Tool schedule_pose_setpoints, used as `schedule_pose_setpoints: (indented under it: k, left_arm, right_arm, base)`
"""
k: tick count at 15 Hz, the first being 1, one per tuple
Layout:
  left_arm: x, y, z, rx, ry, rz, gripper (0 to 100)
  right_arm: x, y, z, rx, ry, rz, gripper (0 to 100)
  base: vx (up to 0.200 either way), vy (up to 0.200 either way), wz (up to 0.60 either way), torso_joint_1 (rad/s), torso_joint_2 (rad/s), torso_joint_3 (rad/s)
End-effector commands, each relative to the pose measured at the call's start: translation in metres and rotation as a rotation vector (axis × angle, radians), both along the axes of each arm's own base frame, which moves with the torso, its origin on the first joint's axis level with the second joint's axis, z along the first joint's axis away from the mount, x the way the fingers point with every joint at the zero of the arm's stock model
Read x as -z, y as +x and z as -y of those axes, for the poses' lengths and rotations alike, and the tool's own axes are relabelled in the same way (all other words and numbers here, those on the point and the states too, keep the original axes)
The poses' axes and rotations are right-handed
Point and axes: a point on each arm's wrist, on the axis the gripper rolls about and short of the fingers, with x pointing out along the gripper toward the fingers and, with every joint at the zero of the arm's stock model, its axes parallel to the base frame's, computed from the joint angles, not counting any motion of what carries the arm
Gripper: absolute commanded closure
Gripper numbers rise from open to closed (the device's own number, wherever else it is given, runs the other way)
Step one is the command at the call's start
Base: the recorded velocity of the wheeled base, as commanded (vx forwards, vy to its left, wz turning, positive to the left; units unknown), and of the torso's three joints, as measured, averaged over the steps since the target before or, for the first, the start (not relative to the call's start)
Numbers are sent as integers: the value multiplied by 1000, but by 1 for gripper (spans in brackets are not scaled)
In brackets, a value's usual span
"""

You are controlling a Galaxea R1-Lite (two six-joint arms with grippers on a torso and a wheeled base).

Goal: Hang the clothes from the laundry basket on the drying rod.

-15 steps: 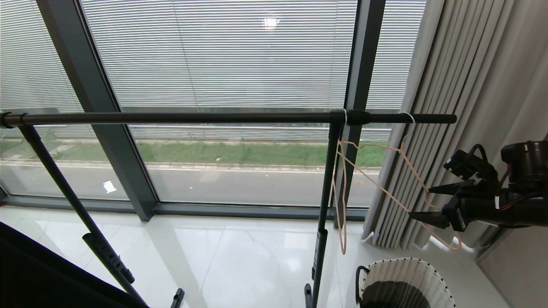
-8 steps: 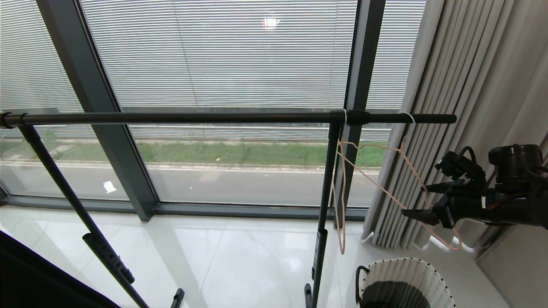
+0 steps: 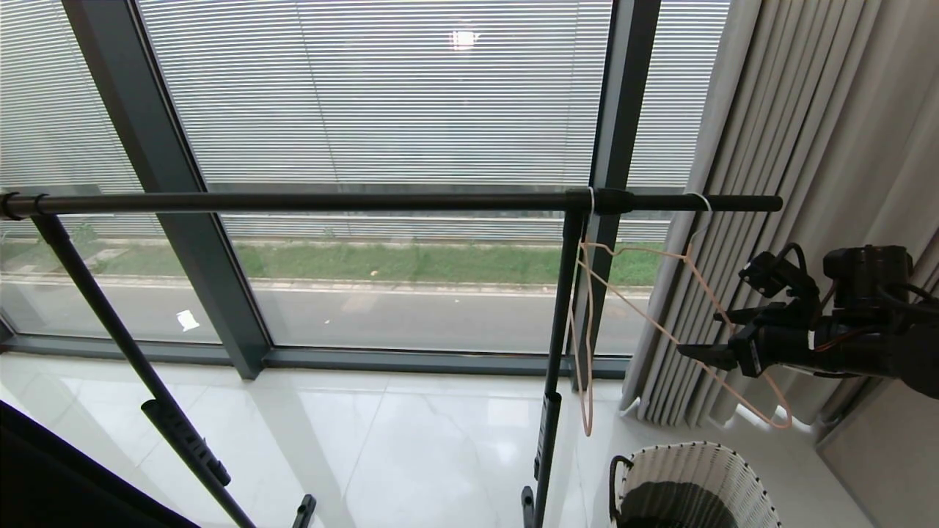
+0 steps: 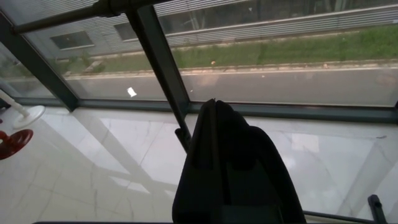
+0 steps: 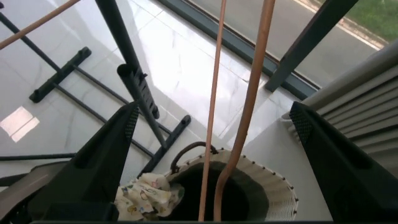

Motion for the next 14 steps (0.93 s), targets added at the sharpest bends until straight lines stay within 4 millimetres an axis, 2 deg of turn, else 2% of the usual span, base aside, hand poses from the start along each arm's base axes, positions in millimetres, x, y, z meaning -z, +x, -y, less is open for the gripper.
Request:
schedule_pose_setpoints:
  k: [1, 10, 14]
  left_arm:
    - [0, 0, 0, -1, 0, 0, 100]
    - [0, 0, 0, -1, 0, 0, 100]
    - [0, 0, 0, -1, -2, 1, 100]
  right_arm:
    - [5, 3, -1, -1, 0, -14, 100]
    - [2, 1, -4, -7, 9, -10, 100]
    - [-12, -6, -4, 22, 62, 34, 100]
  base:
    - [0, 0, 0, 0, 0, 0]
    - [0, 0, 0, 0, 0, 0]
    - [0, 0, 0, 0, 0, 0]
